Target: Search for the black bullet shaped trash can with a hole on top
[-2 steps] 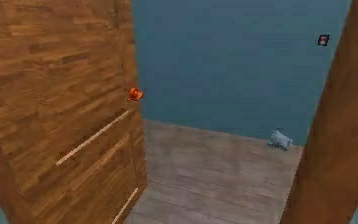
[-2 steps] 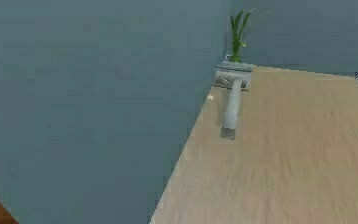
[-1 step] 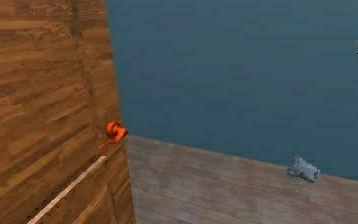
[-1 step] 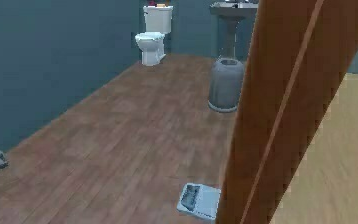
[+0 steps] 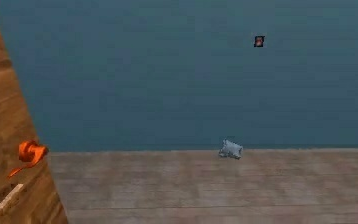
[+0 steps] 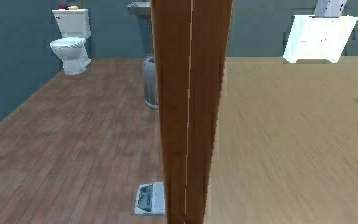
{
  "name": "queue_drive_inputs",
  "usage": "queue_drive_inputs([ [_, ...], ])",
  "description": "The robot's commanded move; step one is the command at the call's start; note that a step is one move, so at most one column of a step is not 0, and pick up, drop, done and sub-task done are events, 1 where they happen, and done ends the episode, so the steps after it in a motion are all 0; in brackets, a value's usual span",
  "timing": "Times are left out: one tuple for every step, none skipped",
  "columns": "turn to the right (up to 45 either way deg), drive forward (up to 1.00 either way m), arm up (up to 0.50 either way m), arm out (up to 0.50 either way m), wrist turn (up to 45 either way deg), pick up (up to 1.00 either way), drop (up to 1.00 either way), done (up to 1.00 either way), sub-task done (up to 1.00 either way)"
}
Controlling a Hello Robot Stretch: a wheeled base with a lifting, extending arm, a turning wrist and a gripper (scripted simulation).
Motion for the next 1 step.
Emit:
queue_drive_inputs([
  [0.0,0.05,0.0,0.0,0.0,0.0,0.0,0.0,0.0],
])
